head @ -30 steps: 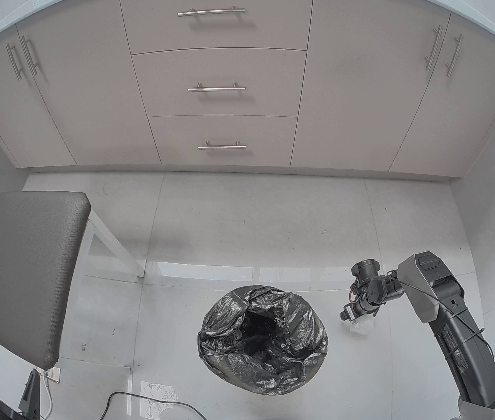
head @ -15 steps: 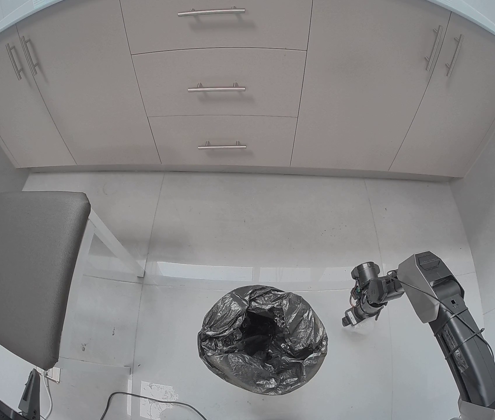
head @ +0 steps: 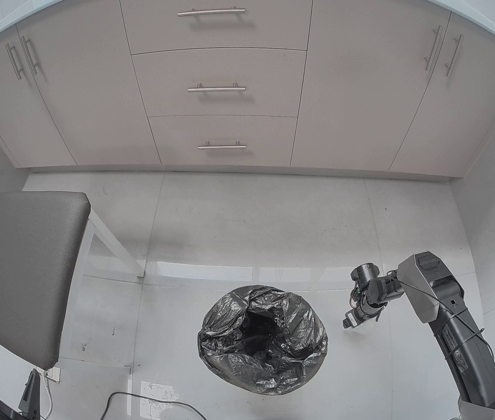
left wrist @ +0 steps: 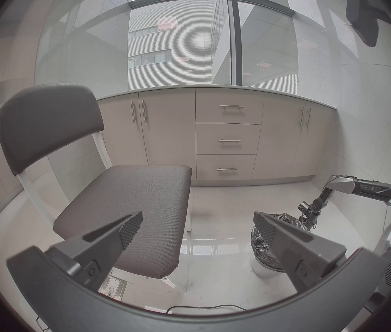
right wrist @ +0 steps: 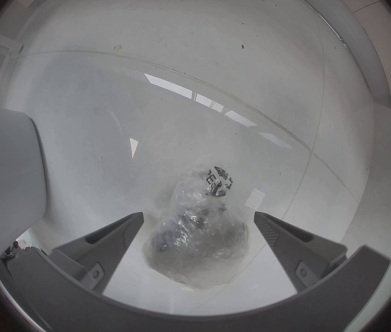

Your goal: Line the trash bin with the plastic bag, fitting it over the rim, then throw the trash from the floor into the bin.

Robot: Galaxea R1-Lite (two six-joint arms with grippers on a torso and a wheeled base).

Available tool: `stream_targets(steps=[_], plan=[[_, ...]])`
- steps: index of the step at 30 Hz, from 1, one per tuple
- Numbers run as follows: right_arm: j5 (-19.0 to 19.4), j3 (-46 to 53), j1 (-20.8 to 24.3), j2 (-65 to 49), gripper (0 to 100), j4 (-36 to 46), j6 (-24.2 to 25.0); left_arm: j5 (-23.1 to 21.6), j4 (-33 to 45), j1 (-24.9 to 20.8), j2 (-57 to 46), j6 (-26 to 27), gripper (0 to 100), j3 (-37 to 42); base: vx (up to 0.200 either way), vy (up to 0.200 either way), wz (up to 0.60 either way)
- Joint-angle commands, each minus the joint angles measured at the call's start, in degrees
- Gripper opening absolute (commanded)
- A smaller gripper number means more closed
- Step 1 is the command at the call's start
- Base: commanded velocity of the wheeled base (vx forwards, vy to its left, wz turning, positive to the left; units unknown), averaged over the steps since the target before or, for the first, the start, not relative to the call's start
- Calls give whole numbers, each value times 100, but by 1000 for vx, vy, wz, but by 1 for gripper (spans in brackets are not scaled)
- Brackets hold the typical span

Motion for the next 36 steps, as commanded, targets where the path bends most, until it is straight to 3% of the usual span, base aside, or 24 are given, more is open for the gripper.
stream_targets(steps=[1, 21, 29, 36], plan=[[-1, 1, 3, 9, 0, -7, 5, -2, 0, 0, -84, 2, 100, 99, 0, 0, 0], [-71, 1, 11, 9, 0, -7, 32, -2, 0, 0, -84, 2, 100, 99, 0, 0, 0], [-133, 1, -24, 9, 0, 28, 260, -2, 0, 0, -84, 2, 100, 99, 0, 0, 0], [-141, 1, 55, -219, 0, 1118, 761, -2, 0, 0, -84, 2, 100, 99, 0, 0, 0]])
